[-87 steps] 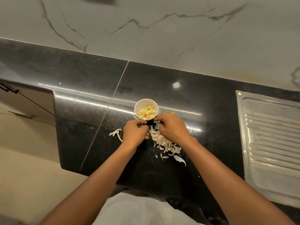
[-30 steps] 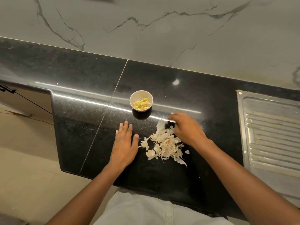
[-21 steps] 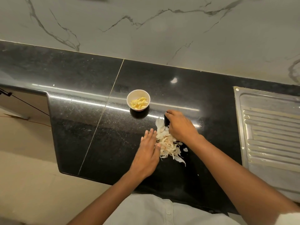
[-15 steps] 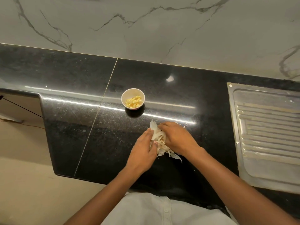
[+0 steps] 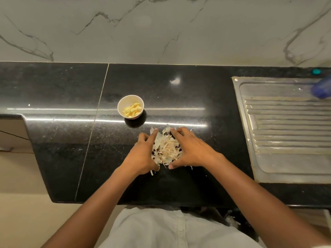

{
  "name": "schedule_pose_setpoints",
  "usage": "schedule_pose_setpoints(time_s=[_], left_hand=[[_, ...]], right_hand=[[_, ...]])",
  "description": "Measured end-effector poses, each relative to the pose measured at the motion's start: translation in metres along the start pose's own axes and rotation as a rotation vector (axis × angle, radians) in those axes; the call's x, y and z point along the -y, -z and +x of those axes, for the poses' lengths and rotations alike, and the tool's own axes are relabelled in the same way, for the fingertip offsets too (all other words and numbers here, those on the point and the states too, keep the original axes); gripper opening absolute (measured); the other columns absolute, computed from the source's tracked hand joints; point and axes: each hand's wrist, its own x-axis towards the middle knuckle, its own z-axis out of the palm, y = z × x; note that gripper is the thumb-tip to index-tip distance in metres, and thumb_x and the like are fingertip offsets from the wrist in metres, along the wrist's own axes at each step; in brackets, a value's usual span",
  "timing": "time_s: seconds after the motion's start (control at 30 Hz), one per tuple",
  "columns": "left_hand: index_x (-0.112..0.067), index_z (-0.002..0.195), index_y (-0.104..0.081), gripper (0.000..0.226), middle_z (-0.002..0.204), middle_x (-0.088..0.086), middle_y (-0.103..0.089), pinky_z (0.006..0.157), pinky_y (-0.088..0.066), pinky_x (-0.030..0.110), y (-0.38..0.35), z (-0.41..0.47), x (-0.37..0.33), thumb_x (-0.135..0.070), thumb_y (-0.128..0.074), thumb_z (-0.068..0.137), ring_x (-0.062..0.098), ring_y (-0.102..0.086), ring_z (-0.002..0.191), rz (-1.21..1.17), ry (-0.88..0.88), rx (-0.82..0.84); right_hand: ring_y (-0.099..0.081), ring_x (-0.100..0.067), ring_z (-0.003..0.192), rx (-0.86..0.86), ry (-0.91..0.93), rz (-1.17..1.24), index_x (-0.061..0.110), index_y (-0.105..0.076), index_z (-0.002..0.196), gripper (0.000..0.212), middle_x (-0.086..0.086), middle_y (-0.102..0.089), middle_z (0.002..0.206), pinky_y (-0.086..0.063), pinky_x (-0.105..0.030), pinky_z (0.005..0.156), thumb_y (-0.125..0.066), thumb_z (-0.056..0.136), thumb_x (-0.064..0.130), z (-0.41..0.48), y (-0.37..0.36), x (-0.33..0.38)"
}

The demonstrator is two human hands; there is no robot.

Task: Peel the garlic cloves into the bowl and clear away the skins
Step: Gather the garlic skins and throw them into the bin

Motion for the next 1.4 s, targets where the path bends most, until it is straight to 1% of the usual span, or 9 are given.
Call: schedule_pose_setpoints(time_s=[0.17,0.3,0.57,0.73,0.87,1.03,1.13,1.3,1.4], left_hand=[[-0.022,0.162,-0.032,0.102,0.135,-0.004,-0.038,0.098,-0.049,0.027,-0.004,0.005,-0.010,-0.028,-0.088,0.077,0.016,-0.056,0.112,-0.093,-0.071,-0.051],[-0.018,0.132,-0.067,0.047,0.117,-0.008,-0.052,0.079,-0.043,0.016,-0.011,0.007,-0.016,-0.027,-0.080,0.088,0.008,-0.057,0.096,-0.155,-0.122,-0.137],[-0.011,0.101,-0.082,0.015,0.095,-0.006,-0.071,0.074,-0.059,0.034,-0.022,0.020,-0.030,-0.008,-0.077,0.087,0.012,-0.067,0.081,-0.217,-0.142,-0.231],[-0.020,0.094,-0.082,0.010,0.083,-0.010,-0.074,0.068,-0.062,0.040,-0.017,0.014,-0.067,-0.013,-0.080,0.088,0.006,-0.069,0.071,-0.263,-0.125,-0.255],[-0.021,0.094,-0.081,0.011,0.081,-0.007,-0.077,0.072,-0.063,0.043,-0.012,0.003,-0.111,-0.012,-0.079,0.088,0.010,-0.072,0.073,-0.310,-0.127,-0.268],[-0.023,0.078,-0.078,0.020,0.064,-0.005,-0.073,0.053,-0.060,0.046,-0.006,0.003,-0.175,-0.004,-0.080,0.083,0.014,-0.069,0.051,-0.250,-0.227,-0.196],[-0.023,0.074,-0.077,0.018,0.062,-0.005,-0.072,0.053,-0.056,0.040,-0.013,0.010,-0.210,-0.006,-0.080,0.080,0.014,-0.067,0.052,-0.172,-0.356,-0.156],[-0.019,0.071,-0.074,0.017,0.060,0.000,-0.068,0.051,-0.052,0.042,-0.049,0.011,-0.270,-0.005,-0.079,0.080,0.023,-0.065,0.055,-0.076,-0.554,0.028],[-0.019,0.072,-0.072,0.016,0.054,-0.009,-0.063,0.045,-0.048,0.028,-0.081,0.006,-0.306,-0.009,-0.079,0.083,0.007,-0.059,0.047,-0.043,-0.646,0.126]], right_hand=[[-0.054,-0.025,0.127,-0.071,-0.035,0.066,0.021,-0.028,0.164,0.102,-0.001,-0.034,0.146,-0.053,-0.044,0.106,-0.087,0.083,0.042,0.010,-0.013,0.016],[-0.061,-0.027,0.121,-0.118,-0.046,0.174,0.021,-0.047,0.156,0.067,-0.003,-0.045,0.140,-0.053,-0.041,0.104,-0.072,0.095,0.011,0.010,-0.022,0.025],[-0.069,-0.031,0.099,-0.245,-0.136,0.367,0.014,-0.077,0.119,0.034,-0.010,-0.068,0.108,-0.058,-0.048,0.089,-0.059,0.094,-0.001,0.002,-0.023,0.015],[-0.070,-0.017,0.068,-0.331,-0.122,0.524,0.020,-0.081,0.091,0.034,-0.001,-0.073,0.075,-0.061,-0.043,0.062,-0.057,0.087,-0.003,-0.013,-0.016,-0.011],[-0.065,-0.012,0.060,-0.429,-0.094,0.592,0.023,-0.074,0.072,0.029,0.004,-0.068,0.065,-0.053,-0.038,0.054,-0.063,0.088,0.002,-0.041,0.002,-0.034],[-0.062,-0.015,0.056,-0.587,-0.186,0.631,0.018,-0.068,0.065,0.025,0.002,-0.065,0.060,-0.046,-0.038,0.051,-0.071,0.088,0.009,-0.091,0.025,-0.065],[-0.057,-0.019,0.056,-0.686,-0.313,0.641,0.010,-0.068,0.065,0.024,-0.002,-0.062,0.059,-0.040,-0.041,0.052,-0.069,0.089,0.010,-0.120,0.026,-0.085],[-0.071,-0.010,0.074,-0.815,-0.553,0.731,0.021,-0.085,0.094,0.019,0.003,-0.078,0.083,-0.056,-0.028,0.065,-0.072,0.091,0.008,-0.182,0.006,-0.115],[-0.073,-0.009,0.077,-0.892,-0.674,0.786,0.017,-0.085,0.097,0.021,0.002,-0.081,0.088,-0.060,-0.036,0.074,-0.072,0.089,0.003,-0.225,-0.010,-0.135]])
